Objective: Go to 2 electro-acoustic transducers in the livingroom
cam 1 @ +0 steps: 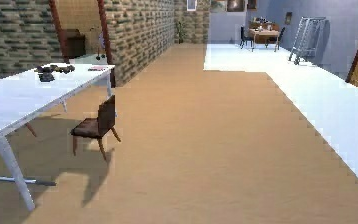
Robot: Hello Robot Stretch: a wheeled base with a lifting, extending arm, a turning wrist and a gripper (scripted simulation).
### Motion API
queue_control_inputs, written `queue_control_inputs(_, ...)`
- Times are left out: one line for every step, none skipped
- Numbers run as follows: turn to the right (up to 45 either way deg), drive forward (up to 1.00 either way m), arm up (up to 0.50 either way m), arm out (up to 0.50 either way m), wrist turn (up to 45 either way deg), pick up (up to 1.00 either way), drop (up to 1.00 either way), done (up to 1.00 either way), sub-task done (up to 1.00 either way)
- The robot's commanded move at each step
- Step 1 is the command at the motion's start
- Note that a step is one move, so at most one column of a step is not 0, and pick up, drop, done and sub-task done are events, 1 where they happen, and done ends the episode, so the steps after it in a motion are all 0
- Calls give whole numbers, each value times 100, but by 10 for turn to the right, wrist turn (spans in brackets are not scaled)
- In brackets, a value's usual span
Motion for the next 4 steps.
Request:
queue_control_inputs(0, 100, 0, 0, 0, 0, 0, 0, 0)
queue_control_inputs(0, 100, 0, 0, 0, 0, 0, 0, 0)
queue_control_inputs(0, 20, 0, 0, 0, 0, 0, 0, 0)
queue_control_inputs(-180, 0, 0, 0, 0, 0, 0, 0, 0)
